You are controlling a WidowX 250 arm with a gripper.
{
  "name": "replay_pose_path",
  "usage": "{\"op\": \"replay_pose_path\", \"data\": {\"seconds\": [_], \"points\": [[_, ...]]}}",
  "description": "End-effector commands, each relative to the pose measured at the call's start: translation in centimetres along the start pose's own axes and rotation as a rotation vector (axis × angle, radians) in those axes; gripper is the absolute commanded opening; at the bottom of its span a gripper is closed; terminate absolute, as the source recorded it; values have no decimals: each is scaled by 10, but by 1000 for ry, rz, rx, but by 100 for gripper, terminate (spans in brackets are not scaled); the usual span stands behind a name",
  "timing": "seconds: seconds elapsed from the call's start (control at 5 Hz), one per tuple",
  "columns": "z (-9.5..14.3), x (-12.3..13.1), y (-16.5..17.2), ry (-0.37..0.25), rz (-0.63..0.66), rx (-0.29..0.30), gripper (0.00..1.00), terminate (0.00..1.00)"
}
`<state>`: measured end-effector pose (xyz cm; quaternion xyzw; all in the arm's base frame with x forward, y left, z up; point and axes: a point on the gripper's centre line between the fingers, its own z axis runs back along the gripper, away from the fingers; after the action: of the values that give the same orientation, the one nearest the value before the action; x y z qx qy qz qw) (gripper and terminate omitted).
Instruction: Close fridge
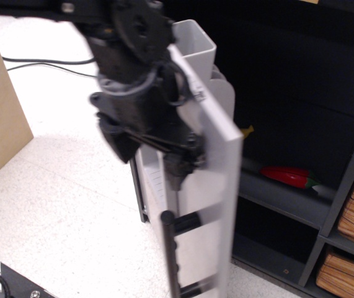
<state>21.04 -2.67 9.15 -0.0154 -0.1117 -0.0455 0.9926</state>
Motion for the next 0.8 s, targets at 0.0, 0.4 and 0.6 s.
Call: {"op": "replay_pose_path", "data": {"seconds": [0.0,0.4,0.6], "points": [[-5,75,-7,-118,21,-37,100,0],[-19,112,-17,-201,62,-31,100,0],[-24,122,-20,-247,60,-16,100,0]]}}
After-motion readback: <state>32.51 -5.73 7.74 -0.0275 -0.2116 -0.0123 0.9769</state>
